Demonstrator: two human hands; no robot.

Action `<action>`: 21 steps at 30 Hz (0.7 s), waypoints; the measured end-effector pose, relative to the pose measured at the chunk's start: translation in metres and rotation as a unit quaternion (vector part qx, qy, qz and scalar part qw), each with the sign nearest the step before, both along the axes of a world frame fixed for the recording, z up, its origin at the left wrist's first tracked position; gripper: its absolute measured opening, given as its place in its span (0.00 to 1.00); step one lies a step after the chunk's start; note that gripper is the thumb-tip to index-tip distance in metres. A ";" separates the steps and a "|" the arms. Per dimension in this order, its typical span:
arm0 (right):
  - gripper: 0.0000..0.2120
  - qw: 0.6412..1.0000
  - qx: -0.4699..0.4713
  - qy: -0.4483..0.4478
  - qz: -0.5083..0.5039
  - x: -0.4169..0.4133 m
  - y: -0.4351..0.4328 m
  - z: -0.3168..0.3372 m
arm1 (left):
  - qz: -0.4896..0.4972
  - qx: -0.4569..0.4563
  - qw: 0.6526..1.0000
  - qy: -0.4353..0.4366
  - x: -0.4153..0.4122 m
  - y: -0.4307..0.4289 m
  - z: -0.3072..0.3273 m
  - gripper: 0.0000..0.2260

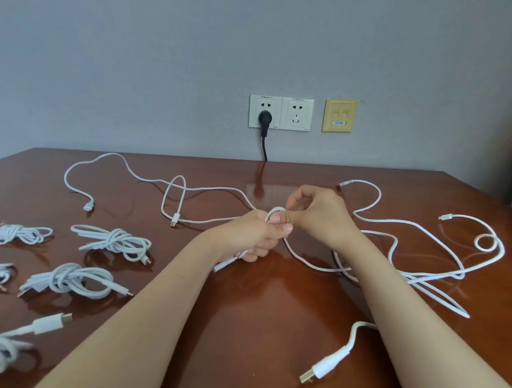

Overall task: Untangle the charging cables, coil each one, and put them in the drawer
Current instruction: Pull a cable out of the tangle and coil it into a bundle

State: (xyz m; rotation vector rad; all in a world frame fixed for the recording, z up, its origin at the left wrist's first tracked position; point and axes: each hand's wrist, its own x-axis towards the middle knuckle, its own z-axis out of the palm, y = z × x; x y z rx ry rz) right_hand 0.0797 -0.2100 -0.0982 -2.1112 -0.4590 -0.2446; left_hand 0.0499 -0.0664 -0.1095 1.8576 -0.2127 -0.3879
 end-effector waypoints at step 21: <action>0.17 0.999 0.035 0.017 -0.010 0.007 0.009 -0.009 | 0.154 -0.260 0.953 -0.010 0.009 0.005 -0.005 0.17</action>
